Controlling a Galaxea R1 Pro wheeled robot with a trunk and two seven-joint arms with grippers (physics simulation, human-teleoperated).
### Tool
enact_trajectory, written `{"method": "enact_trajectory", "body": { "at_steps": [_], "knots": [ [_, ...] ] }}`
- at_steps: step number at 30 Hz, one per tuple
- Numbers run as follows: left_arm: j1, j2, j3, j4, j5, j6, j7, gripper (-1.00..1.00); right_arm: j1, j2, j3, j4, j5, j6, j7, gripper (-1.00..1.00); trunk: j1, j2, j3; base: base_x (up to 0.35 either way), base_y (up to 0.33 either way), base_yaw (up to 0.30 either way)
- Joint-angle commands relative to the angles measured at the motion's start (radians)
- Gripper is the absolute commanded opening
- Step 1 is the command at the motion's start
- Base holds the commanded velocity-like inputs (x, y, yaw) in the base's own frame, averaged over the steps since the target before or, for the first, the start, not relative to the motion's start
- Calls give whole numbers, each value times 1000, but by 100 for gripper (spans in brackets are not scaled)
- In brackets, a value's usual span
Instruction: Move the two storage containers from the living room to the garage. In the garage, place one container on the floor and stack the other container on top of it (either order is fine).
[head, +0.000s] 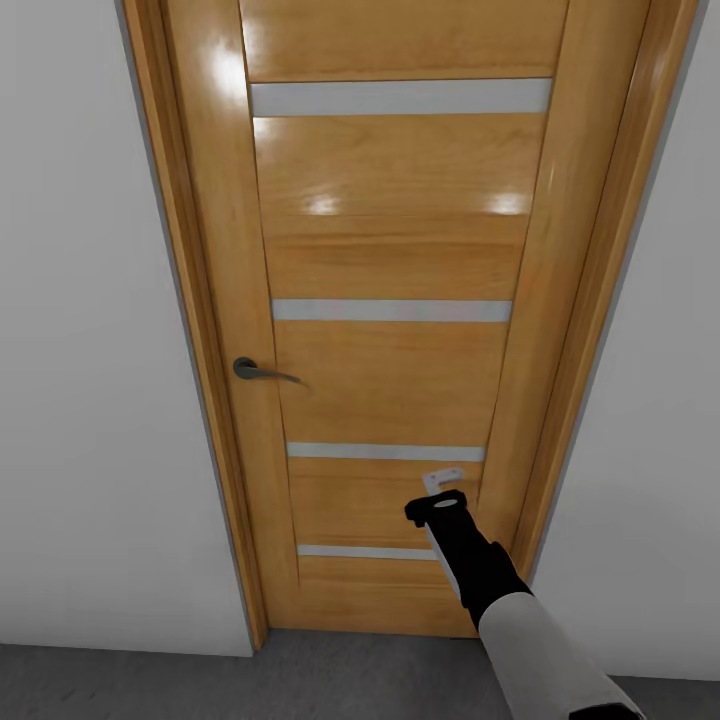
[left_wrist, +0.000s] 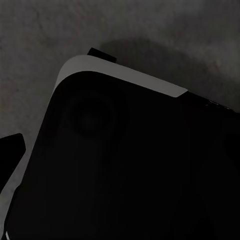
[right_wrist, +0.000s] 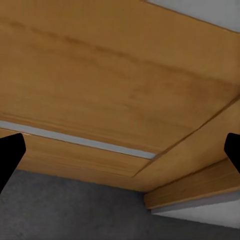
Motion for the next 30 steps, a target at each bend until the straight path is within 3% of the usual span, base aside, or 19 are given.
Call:
{"method": "enact_trajectory", "body": {
  "at_steps": [1,5,6,12,16,20,24,30],
  "knots": [
    [0,0,8,0,1,-2,-3,100,-1,0,3,-1,5,6,-2,100,0,-1,-1,0,0,0],
    [0,-1,8,-2,2,-2,-3,100,-1,0,207,-1,4,-185,5,100,0,-1,-1,0,0,0],
    [0,-1,8,-2,2,-2,-3,100,-4,0,221,-1,4,-199,8,100,0,-1,-1,0,0,0],
    [0,-2,9,-4,2,-2,-3,100,-76,0,245,13,-3,-243,45,100,0,-1,-1,0,0,0],
    [0,-2,10,-5,3,-2,-3,100,-183,0,248,69,-60,-261,77,100,0,-1,-1,0,0,0],
    [0,-2,10,-5,3,-2,-3,100,-234,0,248,101,-110,-266,83,100,0,-1,-1,0,0,0],
    [0,-2,10,-5,3,-2,-3,100,-249,0,253,123,-136,-304,88,100,0,-1,-1,0,0,0],
    [0,-2,10,-4,2,-1,-3,100,-253,0,327,156,-144,-357,91,100,0,-1,-1,31,0,0]
  ]
}}
